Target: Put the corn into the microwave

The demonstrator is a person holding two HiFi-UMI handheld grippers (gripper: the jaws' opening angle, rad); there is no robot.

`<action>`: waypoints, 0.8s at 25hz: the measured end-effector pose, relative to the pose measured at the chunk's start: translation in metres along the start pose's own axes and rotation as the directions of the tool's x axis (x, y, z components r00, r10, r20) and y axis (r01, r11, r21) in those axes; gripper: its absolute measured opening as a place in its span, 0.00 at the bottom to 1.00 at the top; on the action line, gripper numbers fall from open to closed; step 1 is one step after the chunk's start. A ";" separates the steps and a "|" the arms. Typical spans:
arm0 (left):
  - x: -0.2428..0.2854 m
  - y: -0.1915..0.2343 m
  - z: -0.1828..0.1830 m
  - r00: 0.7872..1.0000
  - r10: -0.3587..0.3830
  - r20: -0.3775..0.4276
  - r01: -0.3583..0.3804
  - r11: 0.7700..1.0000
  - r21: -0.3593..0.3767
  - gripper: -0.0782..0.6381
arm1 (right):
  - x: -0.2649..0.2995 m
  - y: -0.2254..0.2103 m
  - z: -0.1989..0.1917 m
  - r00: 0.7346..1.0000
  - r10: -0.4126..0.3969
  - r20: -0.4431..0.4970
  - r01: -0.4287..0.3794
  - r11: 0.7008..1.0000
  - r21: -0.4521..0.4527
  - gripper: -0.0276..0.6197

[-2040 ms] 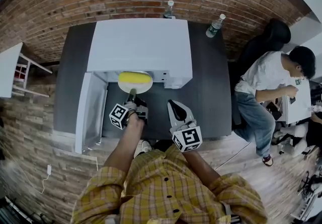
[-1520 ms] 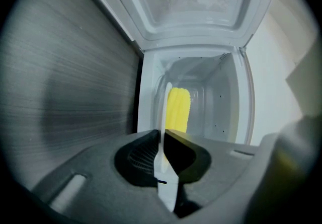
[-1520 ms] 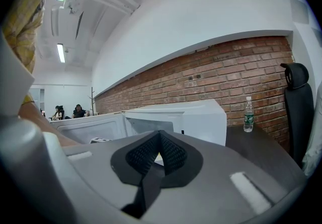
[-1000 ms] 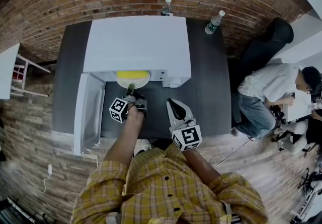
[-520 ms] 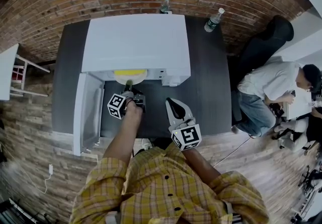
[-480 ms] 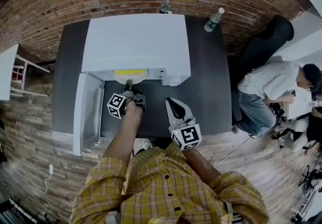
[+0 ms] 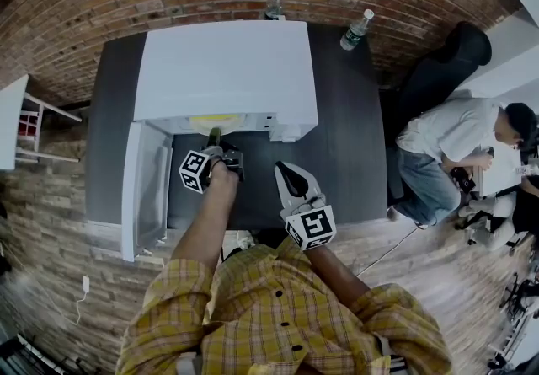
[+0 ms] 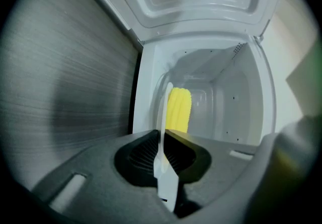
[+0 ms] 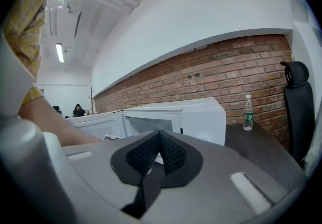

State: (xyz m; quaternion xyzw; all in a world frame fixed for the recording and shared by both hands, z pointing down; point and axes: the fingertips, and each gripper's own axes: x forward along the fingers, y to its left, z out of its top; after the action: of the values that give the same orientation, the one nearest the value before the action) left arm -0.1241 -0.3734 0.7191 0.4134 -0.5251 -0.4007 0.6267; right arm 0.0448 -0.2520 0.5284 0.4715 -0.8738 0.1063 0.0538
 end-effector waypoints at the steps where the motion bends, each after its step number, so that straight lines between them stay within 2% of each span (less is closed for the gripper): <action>1: 0.001 0.000 0.000 1.000 0.001 0.002 -0.001 1.000 -0.003 0.15 | 0.000 0.000 0.000 1.000 0.000 0.001 0.000 1.000 0.000 0.05; 6: 0.004 -0.001 0.000 1.000 0.007 0.008 -0.007 1.000 0.007 0.15 | 0.000 -0.004 0.001 1.000 -0.010 0.002 0.010 1.000 0.002 0.05; 9: 0.005 0.001 -0.001 0.999 0.037 0.002 -0.037 0.999 0.007 0.16 | 0.001 -0.005 0.001 1.000 -0.013 0.002 0.013 1.000 0.003 0.05; 15: 0.006 0.008 -0.004 0.997 0.069 -0.023 -0.069 0.998 -0.002 0.25 | 0.002 -0.003 0.002 1.000 -0.010 0.004 0.010 1.000 0.005 0.05; 20: 0.006 0.008 -0.003 0.997 0.066 -0.029 -0.066 0.998 -0.012 0.25 | 0.001 -0.001 0.003 1.000 -0.010 0.007 0.010 1.000 0.001 0.05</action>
State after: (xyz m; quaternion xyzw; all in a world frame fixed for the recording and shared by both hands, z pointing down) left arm -0.1196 -0.3765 0.7284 0.3975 -0.5268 -0.3772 0.6497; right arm 0.0454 -0.2541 0.5261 0.4764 -0.8715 0.1049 0.0509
